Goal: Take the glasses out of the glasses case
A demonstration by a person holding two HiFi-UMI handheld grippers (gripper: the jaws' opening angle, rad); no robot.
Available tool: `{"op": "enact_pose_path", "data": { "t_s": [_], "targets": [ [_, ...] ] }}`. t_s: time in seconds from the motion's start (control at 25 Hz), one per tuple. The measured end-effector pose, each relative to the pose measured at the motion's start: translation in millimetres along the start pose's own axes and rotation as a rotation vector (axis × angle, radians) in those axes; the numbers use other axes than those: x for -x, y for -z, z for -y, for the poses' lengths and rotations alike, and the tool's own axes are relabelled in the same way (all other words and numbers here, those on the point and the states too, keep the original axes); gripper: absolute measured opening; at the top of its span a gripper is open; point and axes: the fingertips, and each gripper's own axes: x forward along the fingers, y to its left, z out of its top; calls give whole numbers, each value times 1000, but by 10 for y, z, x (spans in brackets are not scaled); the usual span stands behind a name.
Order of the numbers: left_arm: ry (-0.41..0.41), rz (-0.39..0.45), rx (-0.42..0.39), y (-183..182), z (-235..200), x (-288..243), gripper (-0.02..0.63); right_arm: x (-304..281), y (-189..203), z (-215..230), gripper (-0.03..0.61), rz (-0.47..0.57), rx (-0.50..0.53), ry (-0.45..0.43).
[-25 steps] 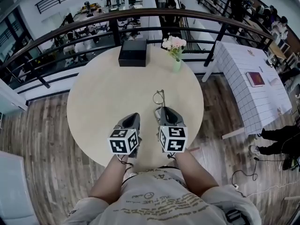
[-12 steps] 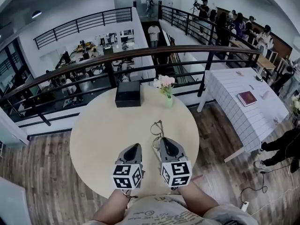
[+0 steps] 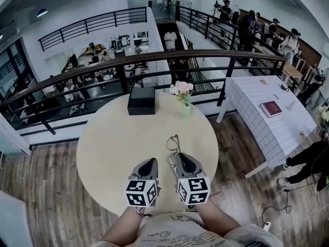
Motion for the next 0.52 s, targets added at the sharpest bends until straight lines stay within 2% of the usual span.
{"op": "enact_pose_path", "data": {
  "t_s": [0.52],
  "targets": [
    [0, -18, 31, 46, -64, 124, 12, 20, 43, -152, 21, -25, 8, -10]
  ]
}}
